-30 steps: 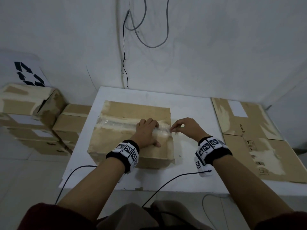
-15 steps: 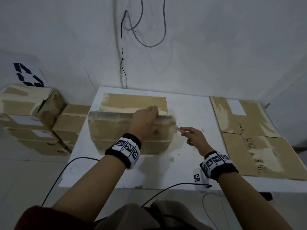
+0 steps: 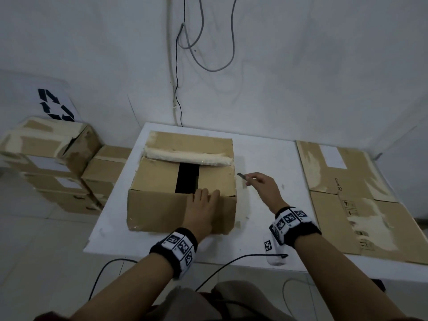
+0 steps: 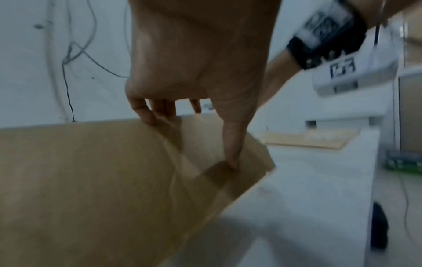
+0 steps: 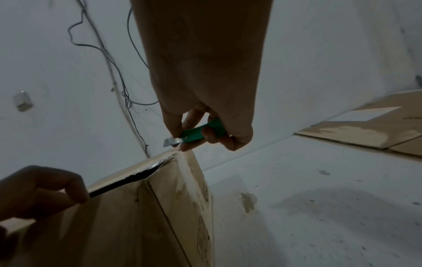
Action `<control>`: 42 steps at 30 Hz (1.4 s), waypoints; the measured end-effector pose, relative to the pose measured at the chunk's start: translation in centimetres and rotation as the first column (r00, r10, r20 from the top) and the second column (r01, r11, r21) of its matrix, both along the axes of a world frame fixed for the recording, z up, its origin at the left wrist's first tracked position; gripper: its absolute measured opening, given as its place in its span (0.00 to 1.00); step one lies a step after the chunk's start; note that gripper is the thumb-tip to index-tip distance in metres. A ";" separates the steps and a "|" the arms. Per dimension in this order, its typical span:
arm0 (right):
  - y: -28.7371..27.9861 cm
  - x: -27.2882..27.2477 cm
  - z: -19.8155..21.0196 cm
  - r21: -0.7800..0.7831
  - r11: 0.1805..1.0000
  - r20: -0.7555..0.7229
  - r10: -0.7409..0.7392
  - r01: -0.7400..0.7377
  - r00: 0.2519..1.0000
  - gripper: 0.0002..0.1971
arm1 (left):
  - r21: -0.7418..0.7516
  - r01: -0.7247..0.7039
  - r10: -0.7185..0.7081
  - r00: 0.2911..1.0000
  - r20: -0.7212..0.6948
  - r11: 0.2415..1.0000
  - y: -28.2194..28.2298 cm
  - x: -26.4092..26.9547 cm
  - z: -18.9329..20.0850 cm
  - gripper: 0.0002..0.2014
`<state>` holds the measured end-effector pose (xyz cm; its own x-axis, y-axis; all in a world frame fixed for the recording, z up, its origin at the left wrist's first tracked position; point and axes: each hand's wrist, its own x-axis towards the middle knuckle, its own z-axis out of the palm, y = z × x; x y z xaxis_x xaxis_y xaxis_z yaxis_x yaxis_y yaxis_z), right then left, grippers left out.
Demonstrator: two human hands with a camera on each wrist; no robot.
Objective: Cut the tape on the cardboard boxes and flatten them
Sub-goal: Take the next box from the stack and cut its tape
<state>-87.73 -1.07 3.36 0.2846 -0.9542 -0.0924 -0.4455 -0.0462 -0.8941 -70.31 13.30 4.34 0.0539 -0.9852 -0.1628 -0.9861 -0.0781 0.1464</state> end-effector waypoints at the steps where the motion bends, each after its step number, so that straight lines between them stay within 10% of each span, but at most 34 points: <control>1: 0.0 0.1 0.0 -0.017 1.000 0.011 0.005 -0.005 1.000 0.07 | -0.002 -0.001 0.001 0.999 -0.038 1.000 -0.2 0.2 -0.4 0.39; 10: -1.3 0.5 -0.1 -0.143 0.990 -0.010 -0.013 0.012 1.000 0.07 | 0.447 -0.151 0.381 0.787 -0.486 0.882 -7.0 2.7 4.2 0.29; 16: -3.3 1.7 -0.7 -0.136 0.989 -0.042 -0.064 0.058 0.997 0.08 | 0.535 -0.338 0.602 0.133 -0.787 0.774 -12.4 3.5 4.6 0.22; 19: -4.6 2.1 -1.2 -0.094 0.987 -0.053 -0.139 0.133 0.989 0.09 | 0.651 -0.376 0.548 -0.352 -0.759 0.660 -13.9 3.2 2.8 0.19; 21: -5.1 2.6 -1.3 -0.070 0.984 -0.032 -0.165 0.162 0.986 0.08 | 0.681 -0.381 0.492 -0.485 -0.723 0.625 -14.8 2.9 1.1 0.23; 27: -5.6 4.7 -1.5 -0.017 0.985 0.015 -0.170 0.170 0.985 0.15 | 0.693 -0.289 0.354 -0.695 -0.627 0.661 -15.8 2.9 -0.2 0.21; 33: -5.8 5.2 -1.7 0.008 0.982 0.004 -0.188 0.188 0.982 0.14 | 0.696 -0.249 0.360 -0.712 -0.603 0.673 -16.4 3.1 -1.0 0.02; 42: -5.9 5.3 -2.2 0.020 0.984 0.024 -0.180 0.180 0.983 0.10 | 0.682 -0.277 0.330 -0.714 -0.618 0.677 -16.6 3.4 -2.1 0.04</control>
